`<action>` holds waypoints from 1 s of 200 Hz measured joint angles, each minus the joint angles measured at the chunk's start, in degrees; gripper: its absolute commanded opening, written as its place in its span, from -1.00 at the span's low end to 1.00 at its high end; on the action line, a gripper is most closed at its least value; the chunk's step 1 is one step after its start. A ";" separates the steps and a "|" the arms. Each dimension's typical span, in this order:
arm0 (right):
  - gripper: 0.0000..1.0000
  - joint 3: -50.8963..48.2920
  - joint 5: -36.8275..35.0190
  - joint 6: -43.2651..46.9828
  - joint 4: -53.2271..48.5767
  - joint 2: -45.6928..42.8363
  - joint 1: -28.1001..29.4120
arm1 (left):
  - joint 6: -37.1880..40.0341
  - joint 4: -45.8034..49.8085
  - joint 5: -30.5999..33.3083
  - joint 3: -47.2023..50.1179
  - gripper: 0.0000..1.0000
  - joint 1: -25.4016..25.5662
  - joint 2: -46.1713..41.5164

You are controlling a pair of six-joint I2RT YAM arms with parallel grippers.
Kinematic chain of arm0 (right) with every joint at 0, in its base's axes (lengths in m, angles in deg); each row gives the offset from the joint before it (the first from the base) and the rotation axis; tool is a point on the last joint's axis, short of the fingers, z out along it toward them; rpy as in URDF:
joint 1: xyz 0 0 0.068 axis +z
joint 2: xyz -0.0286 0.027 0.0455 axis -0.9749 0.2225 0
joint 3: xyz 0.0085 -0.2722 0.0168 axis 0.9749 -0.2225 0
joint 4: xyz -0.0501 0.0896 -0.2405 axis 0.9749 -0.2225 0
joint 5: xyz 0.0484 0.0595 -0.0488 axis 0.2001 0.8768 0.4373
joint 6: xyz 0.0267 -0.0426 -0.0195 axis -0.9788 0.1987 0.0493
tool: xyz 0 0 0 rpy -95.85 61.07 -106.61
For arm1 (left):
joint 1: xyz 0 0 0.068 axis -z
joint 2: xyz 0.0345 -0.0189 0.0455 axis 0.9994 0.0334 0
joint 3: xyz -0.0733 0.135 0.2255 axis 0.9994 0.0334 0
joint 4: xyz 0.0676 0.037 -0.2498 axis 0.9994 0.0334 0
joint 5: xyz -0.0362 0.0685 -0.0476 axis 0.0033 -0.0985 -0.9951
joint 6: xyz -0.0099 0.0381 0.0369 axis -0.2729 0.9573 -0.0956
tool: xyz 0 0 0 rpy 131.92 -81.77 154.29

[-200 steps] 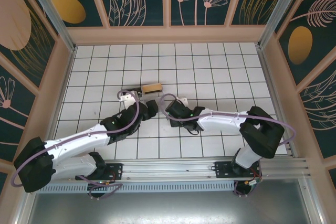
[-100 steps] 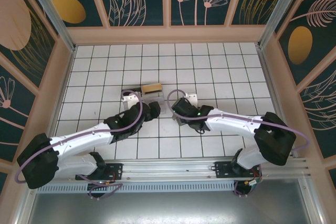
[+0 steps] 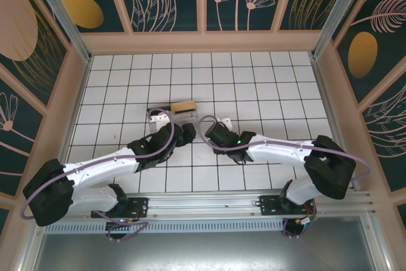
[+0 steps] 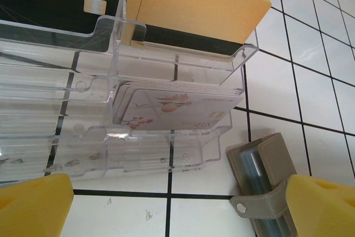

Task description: Take the credit cards out of the card holder

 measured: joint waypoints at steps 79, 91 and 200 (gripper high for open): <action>-0.91 2.32 -3.78 -0.66 -1.75 6.58 1.01 | -0.02 0.00 0.00 0.00 0.97 0.00 -0.24; -0.97 2.32 -4.00 -0.70 -1.86 6.21 1.14 | -0.02 0.00 -0.02 0.00 0.97 0.00 -0.24; -1.00 2.21 9.09 -1.64 -0.37 -8.28 1.44 | 0.57 -0.33 -1.57 0.00 0.94 0.00 -0.24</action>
